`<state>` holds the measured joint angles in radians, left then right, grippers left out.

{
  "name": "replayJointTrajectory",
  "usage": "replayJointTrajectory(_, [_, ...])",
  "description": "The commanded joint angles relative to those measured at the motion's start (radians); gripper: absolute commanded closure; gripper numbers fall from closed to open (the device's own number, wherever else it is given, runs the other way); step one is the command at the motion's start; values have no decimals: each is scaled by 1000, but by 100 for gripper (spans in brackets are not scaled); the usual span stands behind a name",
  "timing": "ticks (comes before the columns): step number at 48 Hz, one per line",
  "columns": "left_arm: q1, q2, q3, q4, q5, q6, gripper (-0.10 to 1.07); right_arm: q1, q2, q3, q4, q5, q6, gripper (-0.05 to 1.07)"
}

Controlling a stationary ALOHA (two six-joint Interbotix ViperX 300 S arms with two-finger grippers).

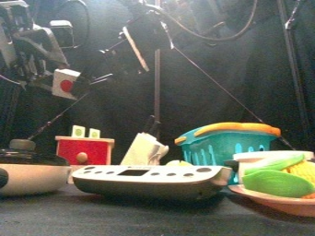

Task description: Grab green sushi piece

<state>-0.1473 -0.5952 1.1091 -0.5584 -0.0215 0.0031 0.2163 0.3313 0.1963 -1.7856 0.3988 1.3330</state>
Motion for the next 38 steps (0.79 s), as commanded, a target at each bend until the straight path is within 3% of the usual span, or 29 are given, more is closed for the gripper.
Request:
replayJointTrajectory(1, [12, -2, -11, 5, -12, 3, 4, 2, -26, -8, 11, -6, 3, 39])
replayJointTrajectory(13, [54, -52, 17, 80, -31, 2, 1, -14, -31, -3, 60, -44, 2, 39])
replayJointTrajectory(38, [58, -78, 55, 81, -31, 0, 1, -37, -32, 2, 115, -78, 3, 39])
